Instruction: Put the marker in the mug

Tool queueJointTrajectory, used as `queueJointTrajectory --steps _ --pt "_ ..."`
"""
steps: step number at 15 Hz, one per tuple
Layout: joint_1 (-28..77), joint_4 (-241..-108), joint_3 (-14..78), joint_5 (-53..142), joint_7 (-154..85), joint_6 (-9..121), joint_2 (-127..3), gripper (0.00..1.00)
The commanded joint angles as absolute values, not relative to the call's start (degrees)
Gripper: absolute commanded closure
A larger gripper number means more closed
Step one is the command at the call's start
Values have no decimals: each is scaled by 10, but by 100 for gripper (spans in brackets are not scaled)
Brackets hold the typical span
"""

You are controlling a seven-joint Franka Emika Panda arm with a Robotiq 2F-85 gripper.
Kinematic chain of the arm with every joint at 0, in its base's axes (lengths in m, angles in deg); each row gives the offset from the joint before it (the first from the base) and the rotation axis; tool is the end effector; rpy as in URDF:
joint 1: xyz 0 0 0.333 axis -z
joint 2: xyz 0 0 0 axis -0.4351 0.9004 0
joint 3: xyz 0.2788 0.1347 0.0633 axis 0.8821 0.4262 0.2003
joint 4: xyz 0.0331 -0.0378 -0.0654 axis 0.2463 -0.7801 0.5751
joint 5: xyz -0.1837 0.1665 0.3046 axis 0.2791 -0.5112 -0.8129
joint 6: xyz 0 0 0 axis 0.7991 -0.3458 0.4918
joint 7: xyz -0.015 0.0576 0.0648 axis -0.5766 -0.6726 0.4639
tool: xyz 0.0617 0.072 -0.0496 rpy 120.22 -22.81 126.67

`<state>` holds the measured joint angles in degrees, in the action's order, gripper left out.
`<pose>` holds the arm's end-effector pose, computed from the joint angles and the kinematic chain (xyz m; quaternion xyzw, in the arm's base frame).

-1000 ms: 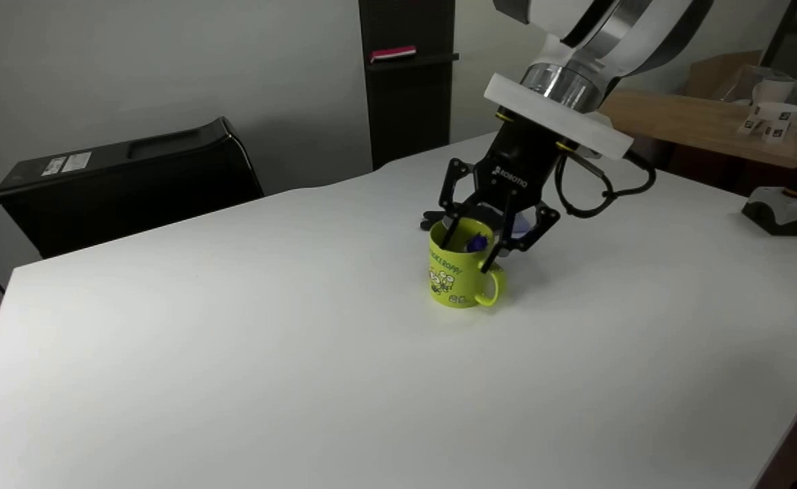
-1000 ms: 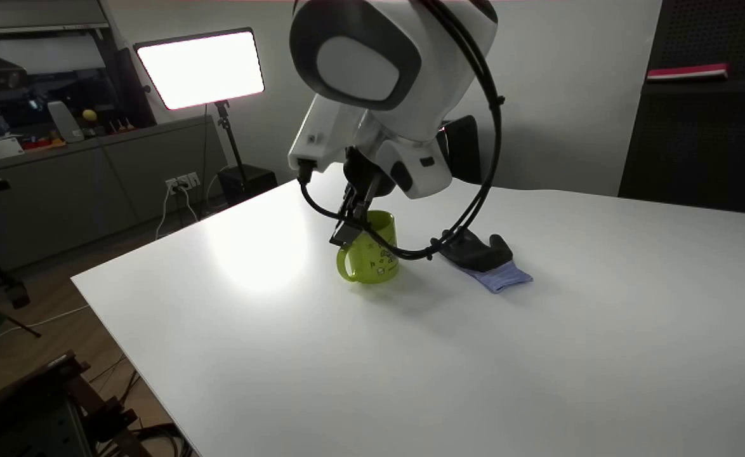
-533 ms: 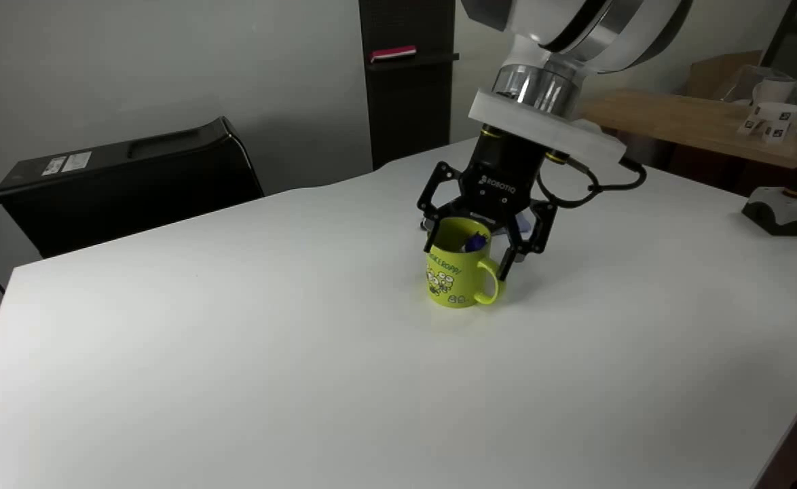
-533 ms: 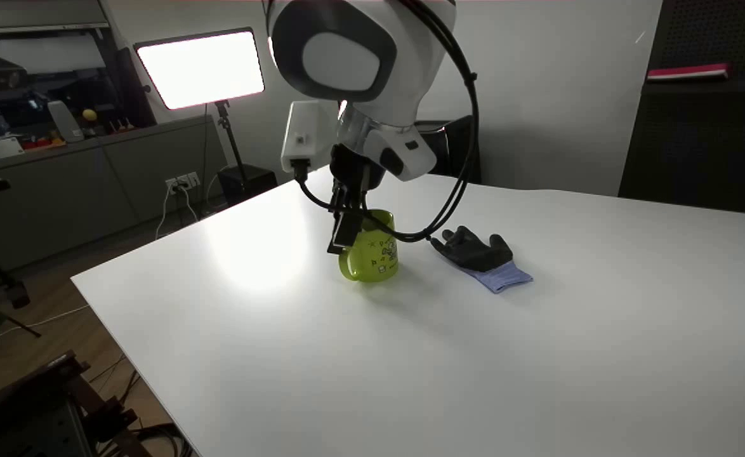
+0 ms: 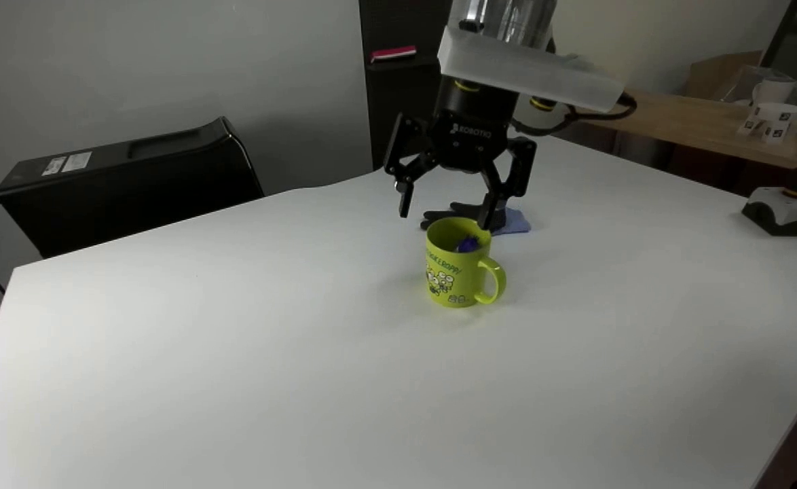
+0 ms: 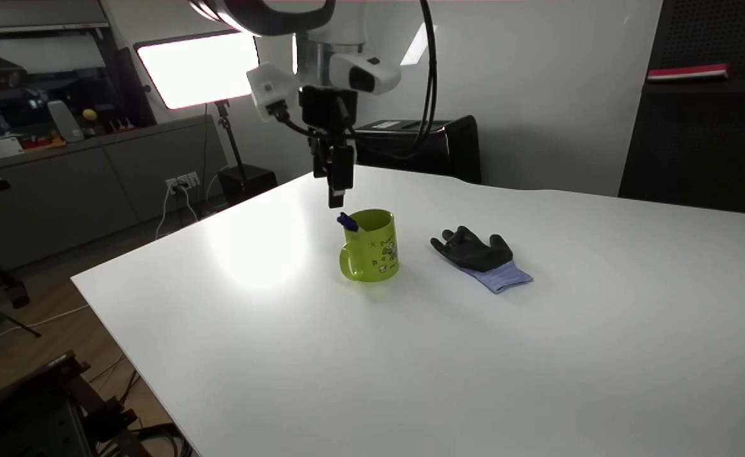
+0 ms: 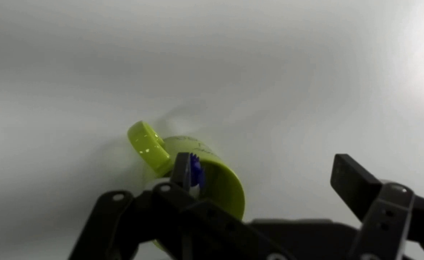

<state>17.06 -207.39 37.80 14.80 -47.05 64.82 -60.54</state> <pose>0.5521 0.0997 0.2447 -0.9609 0.2375 0.0295 0.1396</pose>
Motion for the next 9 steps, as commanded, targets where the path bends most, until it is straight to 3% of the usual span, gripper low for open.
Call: queueJointTrajectory --steps 1,8,9 --pt "169 -2125 397 204 -457 660 -671 0" --pt "153 -2210 426 332 -442 687 -740 0" --pt "164 -2177 429 303 -432 673 -710 0"
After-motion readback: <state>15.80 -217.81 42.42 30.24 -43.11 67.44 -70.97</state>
